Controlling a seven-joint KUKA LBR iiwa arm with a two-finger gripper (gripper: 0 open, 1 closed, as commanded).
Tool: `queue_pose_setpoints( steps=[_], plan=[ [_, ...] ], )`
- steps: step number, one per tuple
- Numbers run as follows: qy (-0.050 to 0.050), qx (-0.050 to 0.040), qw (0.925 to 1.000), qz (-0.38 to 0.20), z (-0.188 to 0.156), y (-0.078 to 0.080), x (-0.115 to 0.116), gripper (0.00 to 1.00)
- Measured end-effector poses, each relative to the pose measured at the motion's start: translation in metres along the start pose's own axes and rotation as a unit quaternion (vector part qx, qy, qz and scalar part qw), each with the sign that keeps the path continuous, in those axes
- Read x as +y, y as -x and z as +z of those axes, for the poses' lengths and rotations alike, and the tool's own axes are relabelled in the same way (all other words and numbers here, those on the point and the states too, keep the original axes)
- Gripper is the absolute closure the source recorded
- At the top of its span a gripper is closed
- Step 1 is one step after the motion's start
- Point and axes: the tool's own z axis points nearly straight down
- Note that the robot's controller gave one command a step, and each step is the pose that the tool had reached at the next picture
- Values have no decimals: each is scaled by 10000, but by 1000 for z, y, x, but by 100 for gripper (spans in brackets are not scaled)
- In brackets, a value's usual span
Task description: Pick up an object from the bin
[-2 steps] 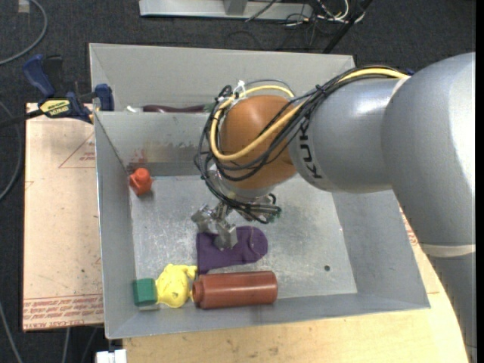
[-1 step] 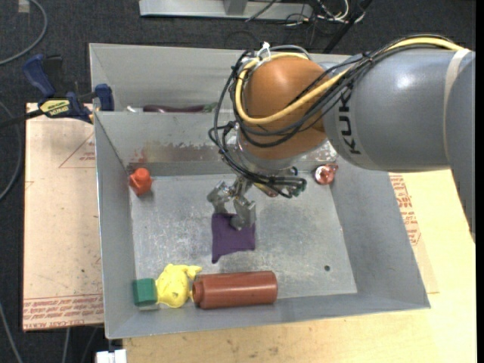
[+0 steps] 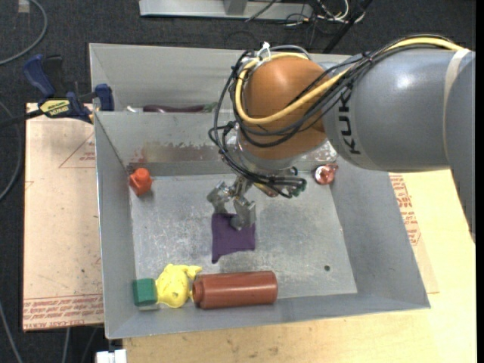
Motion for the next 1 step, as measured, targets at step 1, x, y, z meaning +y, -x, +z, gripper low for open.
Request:
queue_pose_setpoints(
  steps=[1],
  plan=[
    [-14,-34,9999,117,-143,10,-4,100]
  ],
)
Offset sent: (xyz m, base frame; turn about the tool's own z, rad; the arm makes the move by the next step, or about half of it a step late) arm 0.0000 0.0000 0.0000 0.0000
